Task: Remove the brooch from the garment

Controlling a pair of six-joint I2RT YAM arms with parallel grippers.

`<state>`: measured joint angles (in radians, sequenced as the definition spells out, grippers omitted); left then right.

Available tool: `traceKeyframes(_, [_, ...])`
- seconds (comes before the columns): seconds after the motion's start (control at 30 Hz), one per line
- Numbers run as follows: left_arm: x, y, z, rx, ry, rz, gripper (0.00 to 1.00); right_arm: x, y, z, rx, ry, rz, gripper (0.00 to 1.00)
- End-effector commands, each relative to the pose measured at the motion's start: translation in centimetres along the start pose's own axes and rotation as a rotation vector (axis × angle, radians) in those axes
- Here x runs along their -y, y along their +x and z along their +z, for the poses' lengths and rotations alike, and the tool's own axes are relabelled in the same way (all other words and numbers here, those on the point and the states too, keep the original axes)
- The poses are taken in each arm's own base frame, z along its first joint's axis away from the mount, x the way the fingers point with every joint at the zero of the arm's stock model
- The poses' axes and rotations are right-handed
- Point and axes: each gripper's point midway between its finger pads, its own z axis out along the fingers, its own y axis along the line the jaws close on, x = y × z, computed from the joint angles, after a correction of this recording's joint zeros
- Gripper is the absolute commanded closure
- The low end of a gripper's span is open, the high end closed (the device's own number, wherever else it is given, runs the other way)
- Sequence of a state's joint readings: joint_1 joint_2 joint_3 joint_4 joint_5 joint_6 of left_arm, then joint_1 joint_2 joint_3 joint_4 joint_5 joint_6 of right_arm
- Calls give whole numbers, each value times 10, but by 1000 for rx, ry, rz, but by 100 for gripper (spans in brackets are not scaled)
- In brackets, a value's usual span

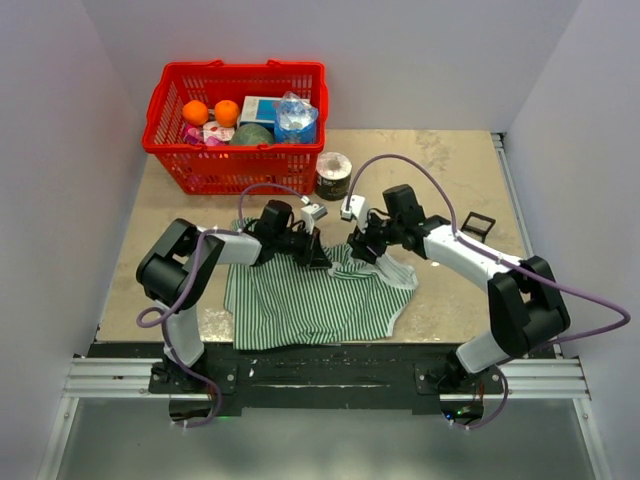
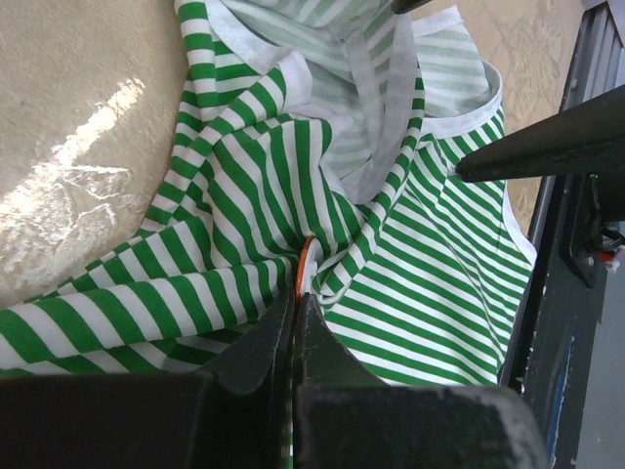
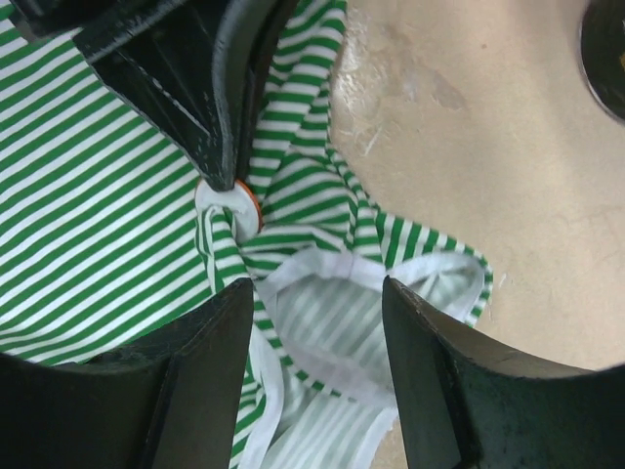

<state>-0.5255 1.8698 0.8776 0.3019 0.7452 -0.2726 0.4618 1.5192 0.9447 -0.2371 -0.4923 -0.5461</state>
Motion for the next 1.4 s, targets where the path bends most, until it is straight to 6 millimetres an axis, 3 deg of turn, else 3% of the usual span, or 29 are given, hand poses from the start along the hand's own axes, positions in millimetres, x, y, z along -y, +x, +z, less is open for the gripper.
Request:
traceKeyframes(0.0, [5, -7, 6, 16, 48, -10, 100, -4, -31, 11, 72, -36, -124, 42])
traceKeyframes(0.13, [8, -6, 2, 21, 48, -21, 100, -23, -35, 21, 73, -90, -146, 40])
traceKeyframes(0.23, [10, -7, -1, 32, 55, -26, 100, -33, -27, 31, 52, -115, -144, 40])
traceKeyframes(0.63, [2, -2, -6, 30, 90, -91, 100, -29, -5, 44, -47, -83, -187, 39])
traceKeyframes(0.9, [5, -3, -3, 30, 153, -125, 100, -47, 6, 59, -122, -137, -233, 33])
traceKeyframes(1.17, [2, -1, -8, 31, 163, -138, 100, -31, 7, 77, -188, -72, -184, 47])
traceKeyframes(1.37, [0, 5, -8, 9, 164, -139, 100, -26, 7, 70, -192, -55, -261, 48])
